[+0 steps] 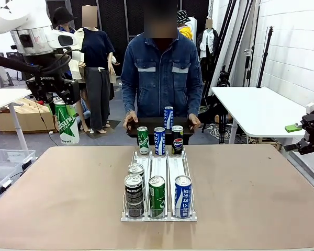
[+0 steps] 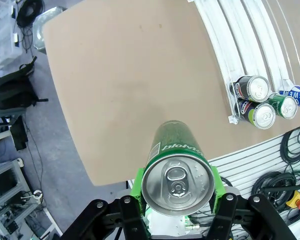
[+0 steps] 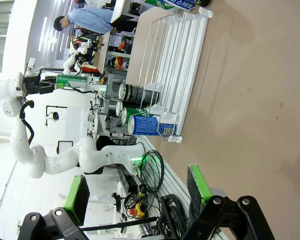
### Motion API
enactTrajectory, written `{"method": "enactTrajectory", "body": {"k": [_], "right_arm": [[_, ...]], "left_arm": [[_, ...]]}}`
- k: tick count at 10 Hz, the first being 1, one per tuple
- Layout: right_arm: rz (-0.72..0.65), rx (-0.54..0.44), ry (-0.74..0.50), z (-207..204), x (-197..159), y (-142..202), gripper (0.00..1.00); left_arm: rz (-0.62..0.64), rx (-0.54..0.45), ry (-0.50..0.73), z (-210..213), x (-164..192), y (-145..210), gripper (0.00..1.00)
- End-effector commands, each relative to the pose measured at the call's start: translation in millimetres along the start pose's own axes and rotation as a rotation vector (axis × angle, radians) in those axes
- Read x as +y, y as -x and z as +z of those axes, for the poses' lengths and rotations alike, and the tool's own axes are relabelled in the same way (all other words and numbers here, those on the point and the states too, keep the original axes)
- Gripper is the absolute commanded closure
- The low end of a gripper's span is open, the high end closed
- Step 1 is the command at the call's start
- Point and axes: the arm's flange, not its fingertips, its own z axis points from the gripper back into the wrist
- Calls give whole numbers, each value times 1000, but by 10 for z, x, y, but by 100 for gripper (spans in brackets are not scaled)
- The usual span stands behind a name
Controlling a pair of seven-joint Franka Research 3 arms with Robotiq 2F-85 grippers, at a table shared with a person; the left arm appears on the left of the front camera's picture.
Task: Retrieve and hand over the desired beverage to the person.
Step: Place the picked can on the Handle tray extended by the person.
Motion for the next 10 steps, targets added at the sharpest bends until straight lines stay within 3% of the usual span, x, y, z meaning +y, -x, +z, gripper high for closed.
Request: {"method": "enactTrajectory", "body": {"k": [1,10], "right_arm": [[-5,-2,5,-9,1,-7,0],[-5,-2,5,-9,1,-7,0]], "left_arm": [[4,-8,-10,57,19,-10,100],[4,-8,-10,57,19,-10,100]]}}
